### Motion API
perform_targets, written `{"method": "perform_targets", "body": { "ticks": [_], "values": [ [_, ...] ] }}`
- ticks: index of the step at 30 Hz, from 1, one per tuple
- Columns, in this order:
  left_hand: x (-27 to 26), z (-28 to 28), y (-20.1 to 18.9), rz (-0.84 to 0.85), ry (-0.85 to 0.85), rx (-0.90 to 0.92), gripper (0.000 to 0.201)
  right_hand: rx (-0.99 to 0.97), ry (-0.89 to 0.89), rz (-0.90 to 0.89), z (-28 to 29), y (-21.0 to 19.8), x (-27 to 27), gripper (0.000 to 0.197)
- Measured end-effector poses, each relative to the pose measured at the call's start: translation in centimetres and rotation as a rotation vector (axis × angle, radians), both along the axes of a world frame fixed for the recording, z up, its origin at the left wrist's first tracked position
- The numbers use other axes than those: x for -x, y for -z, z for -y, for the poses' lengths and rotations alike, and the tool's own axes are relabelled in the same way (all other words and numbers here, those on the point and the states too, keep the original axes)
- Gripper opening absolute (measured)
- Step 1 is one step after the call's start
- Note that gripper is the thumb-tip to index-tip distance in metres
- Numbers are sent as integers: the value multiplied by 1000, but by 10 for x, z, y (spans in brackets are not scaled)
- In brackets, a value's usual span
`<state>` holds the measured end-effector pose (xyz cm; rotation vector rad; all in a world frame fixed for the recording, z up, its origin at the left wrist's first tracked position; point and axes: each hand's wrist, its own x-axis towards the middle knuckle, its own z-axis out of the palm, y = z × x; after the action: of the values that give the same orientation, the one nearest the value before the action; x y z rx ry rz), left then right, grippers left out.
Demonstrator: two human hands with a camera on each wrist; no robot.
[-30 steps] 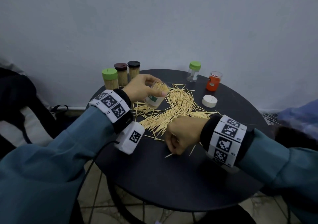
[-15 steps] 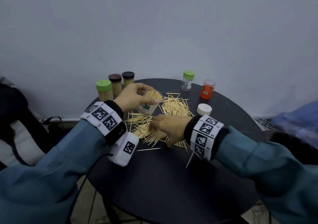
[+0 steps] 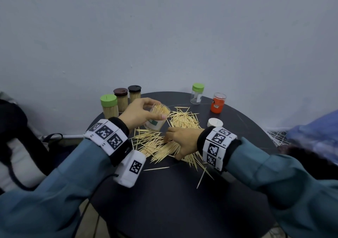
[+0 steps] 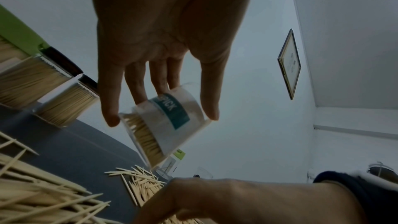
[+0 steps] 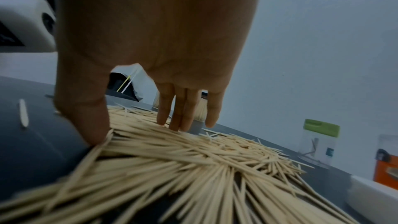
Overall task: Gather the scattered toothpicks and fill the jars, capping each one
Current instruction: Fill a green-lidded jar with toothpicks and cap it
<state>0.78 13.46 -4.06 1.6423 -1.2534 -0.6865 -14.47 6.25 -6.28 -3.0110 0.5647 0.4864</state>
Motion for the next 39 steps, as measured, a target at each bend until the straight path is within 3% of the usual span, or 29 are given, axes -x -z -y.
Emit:
{"method": "perform_targets", "body": {
  "ticks": [4,15,28,34,39],
  "values": [
    [0,0,0,0,2,0,55,-11,7,-17,4,-1,4,74],
    [2,0,0,14,10,-10,53,51,-50,-5,12,2,-1,32],
    [0,0,3,36,9,-19,55,185,-61,-56,10,10,-4,39],
    [-3,1,2,14,-9,1,55,108,28,-6,15,12,-5,39],
    [-2,0,-4,-17,-16,38,54,-233,258,157,18,0,-1,34]
  ]
}}
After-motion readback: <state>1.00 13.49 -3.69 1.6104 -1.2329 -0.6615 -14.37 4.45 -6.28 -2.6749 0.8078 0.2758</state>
